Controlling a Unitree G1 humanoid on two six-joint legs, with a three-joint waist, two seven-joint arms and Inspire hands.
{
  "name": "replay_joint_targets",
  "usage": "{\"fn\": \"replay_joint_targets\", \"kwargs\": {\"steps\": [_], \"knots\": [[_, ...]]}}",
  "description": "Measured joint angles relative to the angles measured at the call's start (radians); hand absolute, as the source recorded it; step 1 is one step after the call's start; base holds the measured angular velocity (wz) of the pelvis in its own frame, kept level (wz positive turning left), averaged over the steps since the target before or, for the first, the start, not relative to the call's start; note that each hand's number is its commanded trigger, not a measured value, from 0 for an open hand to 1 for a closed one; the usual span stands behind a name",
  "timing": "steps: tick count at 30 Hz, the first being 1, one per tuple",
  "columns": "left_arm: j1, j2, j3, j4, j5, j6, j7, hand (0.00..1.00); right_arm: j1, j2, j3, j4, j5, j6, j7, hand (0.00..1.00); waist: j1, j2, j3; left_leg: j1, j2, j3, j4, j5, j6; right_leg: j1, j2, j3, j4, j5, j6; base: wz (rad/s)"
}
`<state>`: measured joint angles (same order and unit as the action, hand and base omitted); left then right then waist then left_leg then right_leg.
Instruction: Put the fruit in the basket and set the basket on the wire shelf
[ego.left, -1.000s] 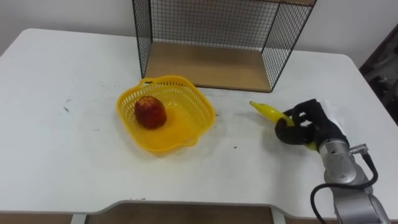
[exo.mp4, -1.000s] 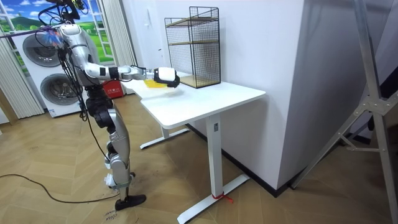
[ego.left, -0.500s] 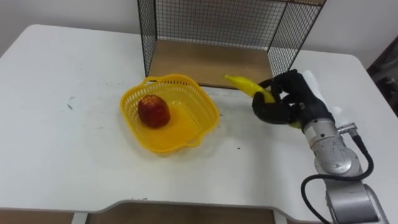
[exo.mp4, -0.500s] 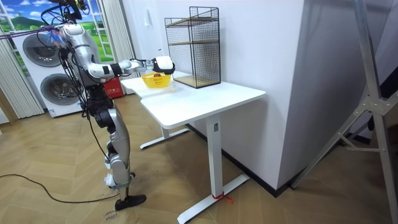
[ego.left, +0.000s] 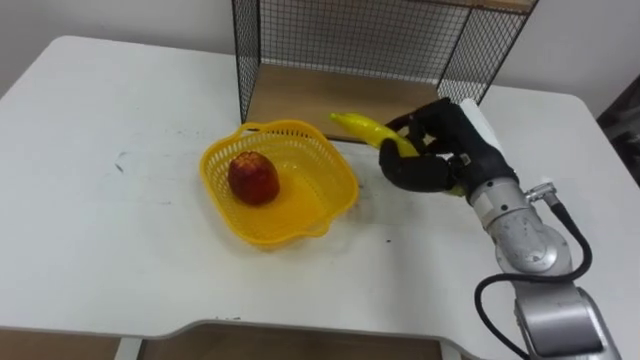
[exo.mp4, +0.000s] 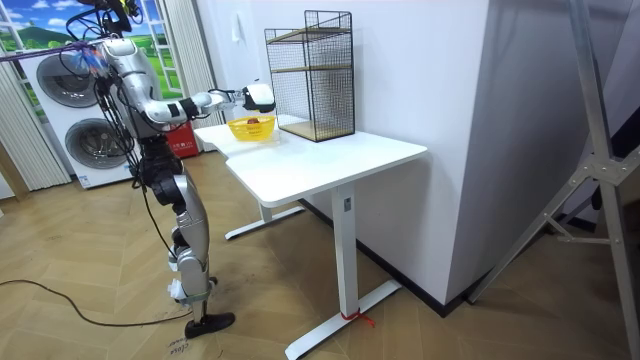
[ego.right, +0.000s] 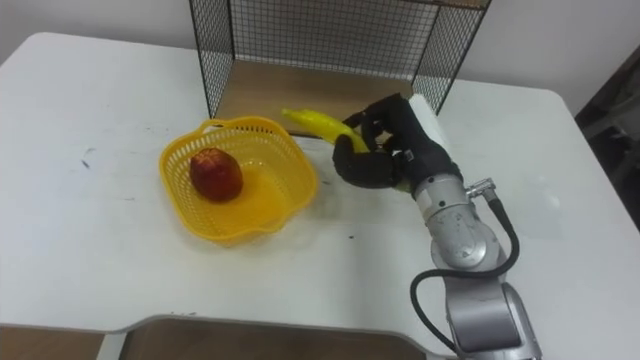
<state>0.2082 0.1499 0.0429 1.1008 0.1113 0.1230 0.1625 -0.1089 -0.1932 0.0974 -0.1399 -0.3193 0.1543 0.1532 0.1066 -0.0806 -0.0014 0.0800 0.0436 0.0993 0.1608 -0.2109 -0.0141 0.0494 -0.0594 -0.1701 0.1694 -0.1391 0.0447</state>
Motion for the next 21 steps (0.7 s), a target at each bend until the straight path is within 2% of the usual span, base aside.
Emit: {"fn": "replay_joint_targets", "kwargs": {"steps": [3, 11, 15, 21], "knots": [[-0.017, 0.005, -0.01, 0.003, 0.001, -0.003, -0.001, 0.0, -0.023, 0.0, 0.01, -0.006, 0.0, 0.0, 0.004, 1.0, 0.009, 0.0, 0.0042, -0.005, 0.0, -0.005, -0.003, 0.0, 0.0, 0.0, 0.0, -0.007, 0.0, 0.0, 0.0, 0.04], [-0.037, 0.006, -0.012, 0.021, -0.001, -0.013, 0.003, 0.0, -0.067, 0.003, 0.059, -0.018, 0.003, -0.001, 0.006, 1.0, 0.039, 0.004, 0.0075, -0.006, 0.001, -0.008, -0.001, 0.0, 0.0, -0.001, 0.0, -0.011, -0.001, 0.0, 0.0, 0.01], [-0.043, 0.003, -0.019, 0.028, -0.002, -0.015, 0.004, 0.0, -0.083, 0.005, 0.084, -0.018, 0.01, -0.001, 0.016, 1.0, 0.04, 0.008, 0.0102, -0.006, 0.001, -0.01, -0.002, 0.0, 0.0, -0.002, 0.0, -0.012, -0.002, 0.0, 0.0, 0.01], [-0.044, 0.003, -0.028, 0.03, -0.008, -0.017, 0.004, 0.0, -0.087, 0.032, 0.088, -0.021, 0.008, -0.001, 0.043, 1.0, 0.04, 0.004, 0.0065, -0.022, 0.001, -0.01, 0.0, 0.0, 0.0, -0.017, 0.0, -0.012, -0.002, 0.0, 0.0, 0.0]]}}
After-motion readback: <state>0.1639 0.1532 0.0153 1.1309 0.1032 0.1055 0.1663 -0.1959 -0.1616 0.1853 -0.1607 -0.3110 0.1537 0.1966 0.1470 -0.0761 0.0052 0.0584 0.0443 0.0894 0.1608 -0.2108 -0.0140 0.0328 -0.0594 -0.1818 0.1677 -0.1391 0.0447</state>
